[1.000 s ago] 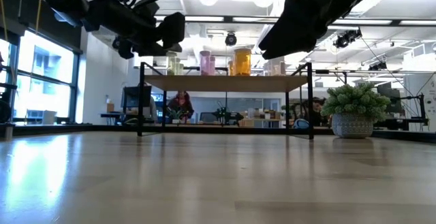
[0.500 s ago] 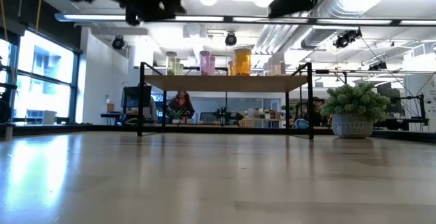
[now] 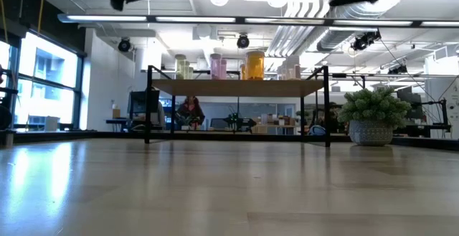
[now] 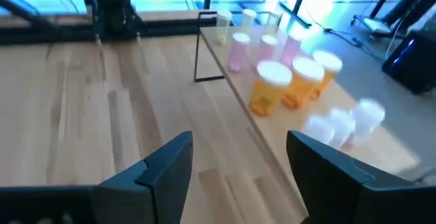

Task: Pick and place medicine bottles onto shelf by color
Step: Return to Home Position

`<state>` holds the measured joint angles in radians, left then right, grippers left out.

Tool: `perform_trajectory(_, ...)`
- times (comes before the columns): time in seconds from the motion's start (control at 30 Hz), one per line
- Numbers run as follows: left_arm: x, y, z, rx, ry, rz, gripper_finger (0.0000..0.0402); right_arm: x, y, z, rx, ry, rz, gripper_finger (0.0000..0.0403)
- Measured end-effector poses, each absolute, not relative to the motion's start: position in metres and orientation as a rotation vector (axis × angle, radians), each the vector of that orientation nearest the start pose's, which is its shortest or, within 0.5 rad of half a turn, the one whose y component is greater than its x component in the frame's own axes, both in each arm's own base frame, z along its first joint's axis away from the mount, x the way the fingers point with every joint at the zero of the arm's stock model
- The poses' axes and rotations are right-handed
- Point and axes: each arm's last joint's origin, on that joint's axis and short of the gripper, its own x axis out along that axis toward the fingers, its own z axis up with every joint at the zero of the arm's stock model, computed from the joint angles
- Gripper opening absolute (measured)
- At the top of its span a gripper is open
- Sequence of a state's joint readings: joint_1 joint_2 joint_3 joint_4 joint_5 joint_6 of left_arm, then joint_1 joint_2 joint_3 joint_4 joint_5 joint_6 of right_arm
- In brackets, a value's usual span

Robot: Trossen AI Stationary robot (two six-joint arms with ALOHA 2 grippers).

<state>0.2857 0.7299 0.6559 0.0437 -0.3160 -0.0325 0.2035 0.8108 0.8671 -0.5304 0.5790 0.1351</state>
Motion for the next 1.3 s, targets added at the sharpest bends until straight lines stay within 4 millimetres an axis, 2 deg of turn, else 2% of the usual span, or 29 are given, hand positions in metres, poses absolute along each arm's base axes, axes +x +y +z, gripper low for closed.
perform_trajectory(0.13,0.146,0.046,0.287,-0.072,0.0,0.531,0.0186,0.144,0.014,0.29,0.037,0.366,-0.389,0.0229)
perform_trajectory(0.37,0.131,0.033,0.231,-0.144,-0.072,0.459,0.0186,0.129,0.014,0.232,0.072,0.289,-0.358,0.0229)
perform_trajectory(0.47,0.127,0.028,0.211,-0.159,-0.081,0.43,0.0186,0.122,0.014,0.214,0.086,0.258,-0.344,0.0229)
perform_trajectory(0.7,0.121,0.018,0.18,-0.182,-0.068,0.367,0.0186,0.11,0.014,0.19,0.135,0.187,-0.309,0.0229)
perform_trajectory(0.8,0.118,0.017,0.174,-0.167,-0.089,0.393,0.0186,0.107,0.014,0.182,0.144,0.157,-0.296,0.0229)
perform_trajectory(0.97,0.117,0.015,0.178,-0.141,-0.112,0.368,0.0186,0.101,0.012,0.17,0.146,0.131,-0.295,0.0229)
perform_trajectory(1.2,0.11,0.013,0.183,-0.143,-0.168,0.368,0.0186,0.087,0.008,0.173,0.14,0.108,-0.295,0.0229)
perform_trajectory(1.3,0.105,0.011,0.182,-0.139,-0.155,0.37,0.0186,0.082,0.007,0.178,0.127,0.151,-0.303,0.0229)
